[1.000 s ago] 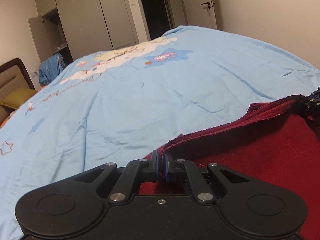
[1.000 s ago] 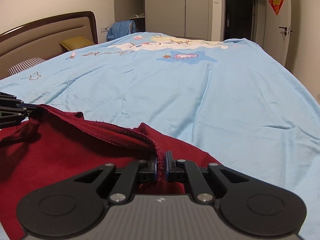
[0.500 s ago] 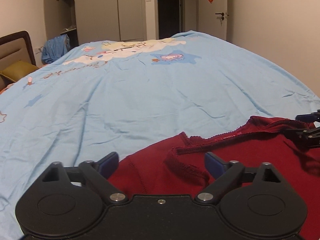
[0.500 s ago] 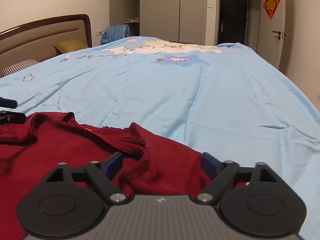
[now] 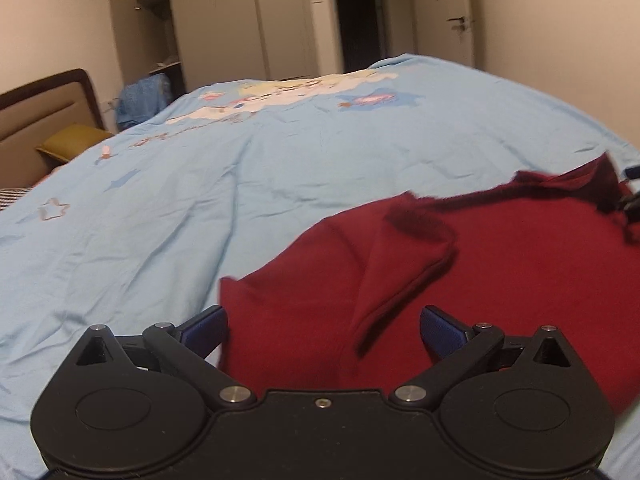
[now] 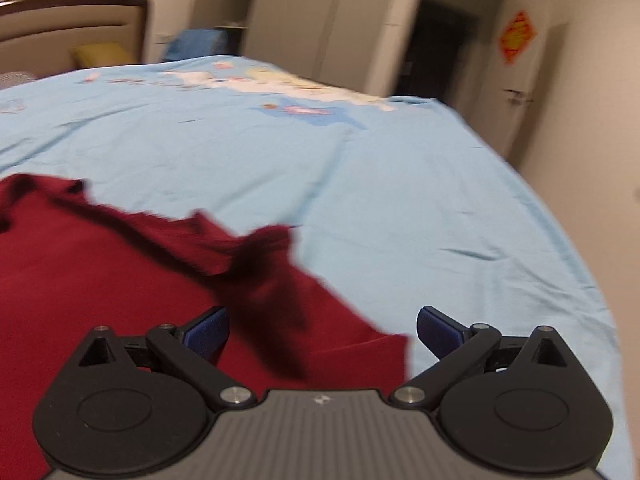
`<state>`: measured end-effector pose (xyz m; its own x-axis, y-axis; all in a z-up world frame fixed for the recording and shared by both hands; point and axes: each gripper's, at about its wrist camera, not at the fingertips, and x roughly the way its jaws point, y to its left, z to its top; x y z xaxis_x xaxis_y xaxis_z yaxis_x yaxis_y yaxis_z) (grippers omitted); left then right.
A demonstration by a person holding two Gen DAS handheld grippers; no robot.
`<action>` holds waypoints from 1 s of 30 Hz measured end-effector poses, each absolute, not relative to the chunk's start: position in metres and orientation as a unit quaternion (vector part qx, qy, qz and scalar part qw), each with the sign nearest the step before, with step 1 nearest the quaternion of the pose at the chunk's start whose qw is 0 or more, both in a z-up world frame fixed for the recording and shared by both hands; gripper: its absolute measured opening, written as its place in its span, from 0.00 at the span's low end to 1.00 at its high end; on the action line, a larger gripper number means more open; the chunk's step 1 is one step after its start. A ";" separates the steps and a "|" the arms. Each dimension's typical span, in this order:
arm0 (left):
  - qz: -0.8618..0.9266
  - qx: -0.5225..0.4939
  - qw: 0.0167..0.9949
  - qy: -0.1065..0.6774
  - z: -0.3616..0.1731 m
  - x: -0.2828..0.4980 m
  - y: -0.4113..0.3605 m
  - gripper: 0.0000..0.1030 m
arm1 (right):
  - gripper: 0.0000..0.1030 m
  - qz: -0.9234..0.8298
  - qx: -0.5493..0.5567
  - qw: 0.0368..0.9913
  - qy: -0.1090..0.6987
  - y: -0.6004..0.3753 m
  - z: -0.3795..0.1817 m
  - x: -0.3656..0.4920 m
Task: Fold small clothes
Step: 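Lay the folded hem down and open both tools, then regrasp with the left tool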
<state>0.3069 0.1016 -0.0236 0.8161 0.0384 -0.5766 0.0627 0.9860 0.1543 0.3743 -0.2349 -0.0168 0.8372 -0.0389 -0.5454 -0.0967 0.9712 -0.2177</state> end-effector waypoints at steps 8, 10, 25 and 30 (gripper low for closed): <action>0.047 -0.059 0.951 0.301 -0.017 0.313 0.162 0.99 | 1.00 -0.018 -0.114 0.967 0.229 -0.234 0.003 0.347; 0.064 -0.072 0.952 0.289 -0.012 0.306 0.174 0.97 | 1.00 -0.001 -0.125 0.968 0.218 -0.225 0.004 0.332; -0.051 -0.141 0.949 0.278 -0.038 0.231 0.200 0.88 | 1.00 0.098 -0.054 0.964 0.243 -0.184 -0.037 0.276; -0.080 -0.124 0.933 0.329 -0.045 0.244 0.185 0.34 | 1.00 0.095 -0.039 0.964 0.244 -0.187 -0.035 0.270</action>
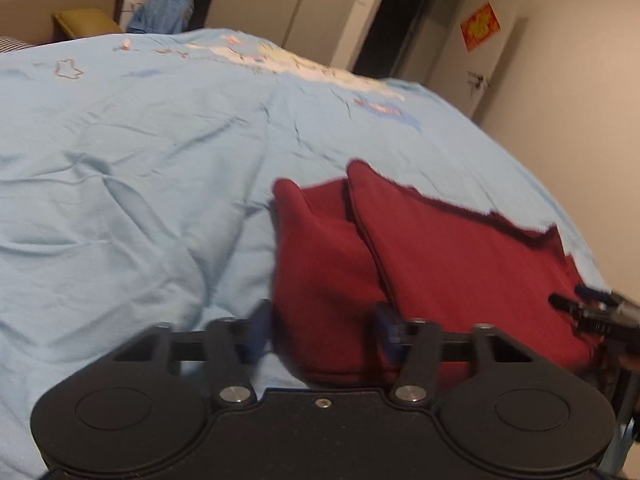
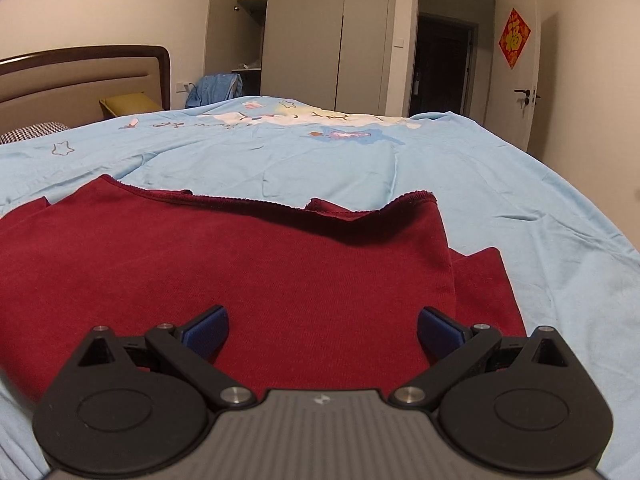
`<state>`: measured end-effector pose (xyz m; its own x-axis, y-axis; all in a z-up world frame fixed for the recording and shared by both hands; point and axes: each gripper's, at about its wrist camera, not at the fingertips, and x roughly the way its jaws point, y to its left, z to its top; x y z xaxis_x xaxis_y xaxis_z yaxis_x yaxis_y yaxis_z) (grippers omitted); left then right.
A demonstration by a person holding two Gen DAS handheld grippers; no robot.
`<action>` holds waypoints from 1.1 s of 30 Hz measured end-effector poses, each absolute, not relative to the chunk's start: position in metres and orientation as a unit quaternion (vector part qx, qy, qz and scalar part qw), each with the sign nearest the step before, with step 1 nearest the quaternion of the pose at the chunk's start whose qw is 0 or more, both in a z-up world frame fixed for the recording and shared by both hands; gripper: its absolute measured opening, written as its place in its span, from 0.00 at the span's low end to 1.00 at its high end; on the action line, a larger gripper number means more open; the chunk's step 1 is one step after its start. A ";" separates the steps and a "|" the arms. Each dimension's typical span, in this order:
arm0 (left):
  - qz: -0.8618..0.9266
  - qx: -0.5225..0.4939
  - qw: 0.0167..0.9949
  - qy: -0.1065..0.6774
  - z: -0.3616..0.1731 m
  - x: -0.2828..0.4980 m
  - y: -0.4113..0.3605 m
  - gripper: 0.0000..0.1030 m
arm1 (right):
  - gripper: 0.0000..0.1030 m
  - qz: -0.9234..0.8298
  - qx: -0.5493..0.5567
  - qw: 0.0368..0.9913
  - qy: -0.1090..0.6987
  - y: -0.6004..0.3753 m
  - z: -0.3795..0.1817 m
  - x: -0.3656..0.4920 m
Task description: Fold small clothes
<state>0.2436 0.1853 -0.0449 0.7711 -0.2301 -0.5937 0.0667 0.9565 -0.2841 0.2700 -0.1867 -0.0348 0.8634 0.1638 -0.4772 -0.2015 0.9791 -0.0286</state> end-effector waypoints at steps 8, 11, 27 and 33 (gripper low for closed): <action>-0.018 -0.204 0.891 0.406 -0.012 0.254 0.190 0.14 | 1.00 0.096 -0.041 0.964 0.245 -0.188 -0.036 0.261; -0.014 -0.213 0.888 0.406 -0.005 0.255 0.195 0.13 | 1.00 0.095 -0.035 0.964 0.246 -0.188 -0.037 0.260; 0.023 -0.234 0.912 0.335 -0.010 0.197 0.189 0.86 | 1.00 0.094 -0.042 0.968 0.230 -0.183 -0.038 0.240; -0.049 -0.291 0.896 0.331 -0.039 0.181 0.156 0.88 | 1.00 0.091 -0.033 0.969 0.228 -0.183 -0.037 0.237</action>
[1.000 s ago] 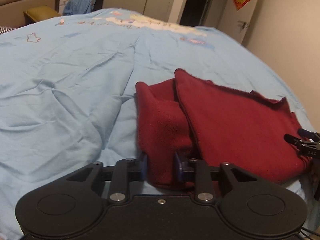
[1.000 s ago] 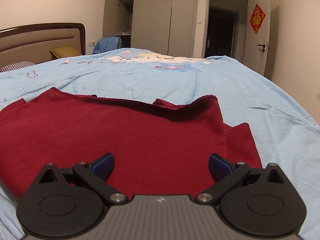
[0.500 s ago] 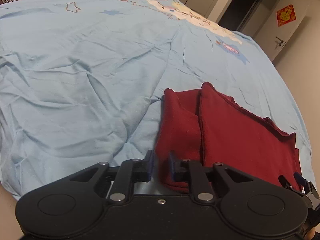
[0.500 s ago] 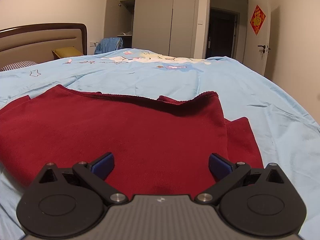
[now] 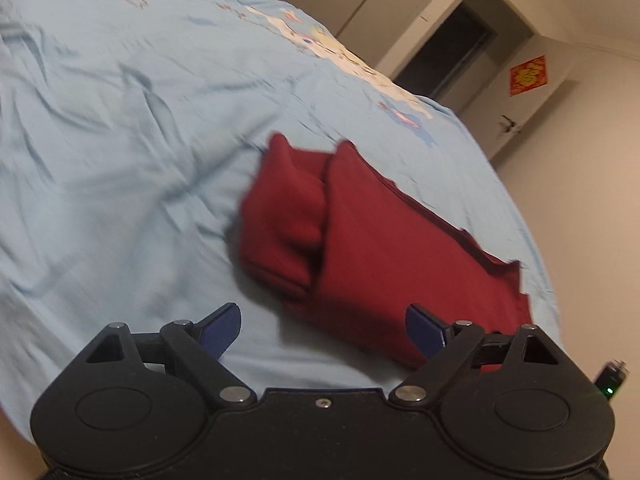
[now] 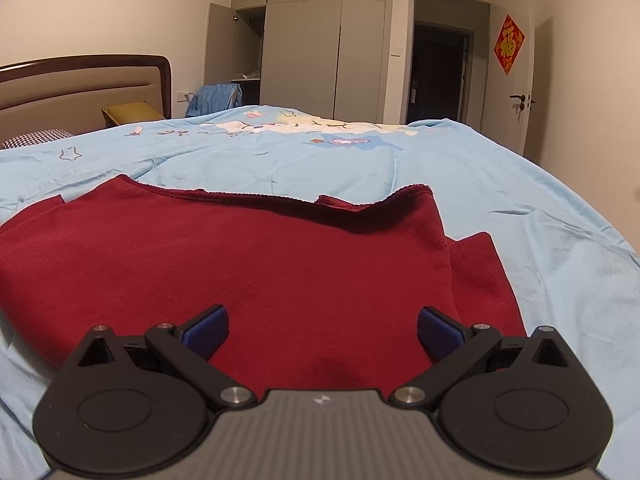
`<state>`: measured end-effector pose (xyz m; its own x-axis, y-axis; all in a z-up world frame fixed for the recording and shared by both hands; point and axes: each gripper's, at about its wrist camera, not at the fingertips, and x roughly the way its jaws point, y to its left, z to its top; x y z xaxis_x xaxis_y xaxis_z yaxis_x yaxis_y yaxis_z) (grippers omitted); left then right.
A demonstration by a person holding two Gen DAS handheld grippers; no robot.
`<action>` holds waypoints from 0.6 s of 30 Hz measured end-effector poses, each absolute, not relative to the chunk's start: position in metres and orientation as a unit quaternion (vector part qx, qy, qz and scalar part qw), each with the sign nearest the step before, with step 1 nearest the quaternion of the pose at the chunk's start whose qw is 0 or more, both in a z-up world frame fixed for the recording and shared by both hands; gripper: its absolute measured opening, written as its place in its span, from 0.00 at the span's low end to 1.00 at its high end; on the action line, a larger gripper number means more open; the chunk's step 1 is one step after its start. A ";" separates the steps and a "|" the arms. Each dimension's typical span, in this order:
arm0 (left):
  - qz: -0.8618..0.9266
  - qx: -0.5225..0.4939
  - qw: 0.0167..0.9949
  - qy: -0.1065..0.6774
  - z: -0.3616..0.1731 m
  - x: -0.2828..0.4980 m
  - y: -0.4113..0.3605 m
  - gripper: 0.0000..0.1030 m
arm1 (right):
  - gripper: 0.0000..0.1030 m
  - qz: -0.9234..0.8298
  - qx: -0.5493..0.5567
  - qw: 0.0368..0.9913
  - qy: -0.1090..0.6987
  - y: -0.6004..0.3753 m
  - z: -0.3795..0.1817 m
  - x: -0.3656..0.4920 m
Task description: Fold small clothes
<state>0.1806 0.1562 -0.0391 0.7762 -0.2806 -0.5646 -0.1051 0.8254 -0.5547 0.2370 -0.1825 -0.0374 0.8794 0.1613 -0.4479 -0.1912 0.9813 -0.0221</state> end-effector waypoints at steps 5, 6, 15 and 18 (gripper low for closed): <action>-0.072 -0.342 0.878 0.327 -0.060 0.194 0.132 0.88 | 1.00 0.094 -0.031 0.969 0.225 -0.181 -0.036 0.237; -0.069 -0.347 0.878 0.323 -0.063 0.198 0.128 0.87 | 1.00 0.095 -0.030 0.970 0.223 -0.180 -0.035 0.236; 0.014 -0.349 0.900 0.261 -0.073 0.221 0.107 0.78 | 1.00 0.098 -0.030 0.972 0.213 -0.170 -0.047 0.241; 0.034 -0.363 0.896 0.254 -0.075 0.223 0.109 0.71 | 1.00 0.101 -0.005 0.971 0.216 -0.174 -0.055 0.244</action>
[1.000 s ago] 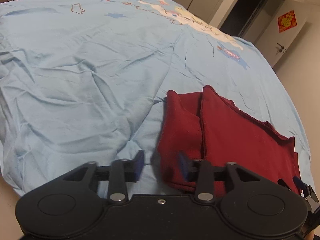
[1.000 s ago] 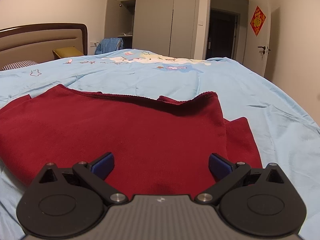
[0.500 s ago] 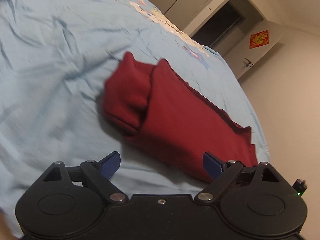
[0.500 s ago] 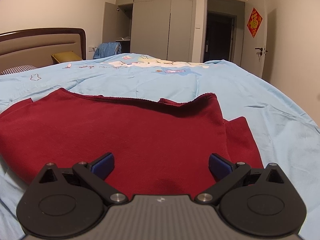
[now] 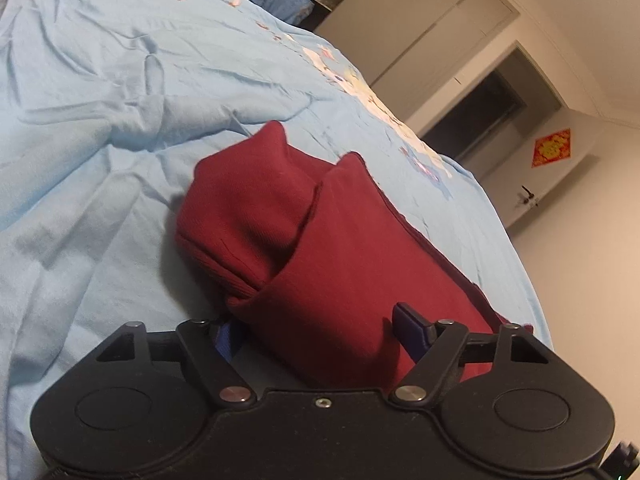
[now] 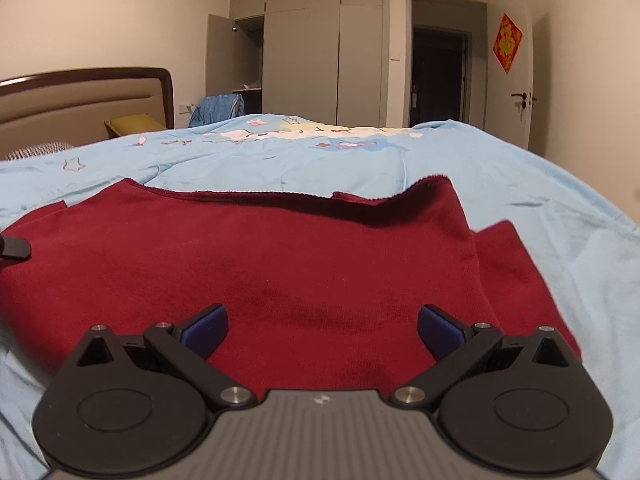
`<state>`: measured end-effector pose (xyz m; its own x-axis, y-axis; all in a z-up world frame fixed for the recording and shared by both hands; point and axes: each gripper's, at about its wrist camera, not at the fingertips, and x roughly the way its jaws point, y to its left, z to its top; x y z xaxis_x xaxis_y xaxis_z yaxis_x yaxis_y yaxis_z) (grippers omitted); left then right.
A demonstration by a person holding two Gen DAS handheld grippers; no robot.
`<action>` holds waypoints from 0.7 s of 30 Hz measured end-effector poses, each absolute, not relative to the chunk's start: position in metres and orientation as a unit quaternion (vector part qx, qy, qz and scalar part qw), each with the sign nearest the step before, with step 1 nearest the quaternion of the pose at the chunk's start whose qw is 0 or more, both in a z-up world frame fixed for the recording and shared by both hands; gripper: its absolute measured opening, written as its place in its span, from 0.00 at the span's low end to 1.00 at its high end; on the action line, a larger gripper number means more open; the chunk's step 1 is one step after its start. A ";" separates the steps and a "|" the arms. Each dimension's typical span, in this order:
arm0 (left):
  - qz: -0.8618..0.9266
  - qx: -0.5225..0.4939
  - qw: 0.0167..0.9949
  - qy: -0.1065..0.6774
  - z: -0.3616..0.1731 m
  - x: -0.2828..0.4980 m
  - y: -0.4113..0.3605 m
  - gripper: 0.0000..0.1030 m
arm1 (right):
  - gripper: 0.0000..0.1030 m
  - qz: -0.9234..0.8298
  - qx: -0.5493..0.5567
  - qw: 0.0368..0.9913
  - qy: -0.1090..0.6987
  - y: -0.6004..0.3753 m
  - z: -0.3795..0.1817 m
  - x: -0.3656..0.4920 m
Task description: Fold small clothes
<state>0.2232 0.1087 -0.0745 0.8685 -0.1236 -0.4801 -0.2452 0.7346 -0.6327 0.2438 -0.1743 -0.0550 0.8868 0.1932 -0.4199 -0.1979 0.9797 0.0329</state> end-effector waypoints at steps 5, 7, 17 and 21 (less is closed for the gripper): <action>0.062 -0.378 0.890 0.247 -0.074 0.226 0.113 0.57 | 1.00 0.105 0.003 0.972 0.212 -0.175 -0.057 0.244; 0.072 -0.367 0.894 0.247 -0.071 0.225 0.114 0.50 | 1.00 0.105 0.003 0.972 0.211 -0.175 -0.057 0.243; 0.050 -0.214 0.949 0.225 -0.030 0.236 0.084 0.17 | 1.00 0.100 0.029 0.973 0.208 -0.190 -0.040 0.225; 0.017 -0.144 0.968 0.207 -0.005 0.244 0.060 0.14 | 1.00 0.080 0.044 0.977 0.191 -0.210 -0.028 0.208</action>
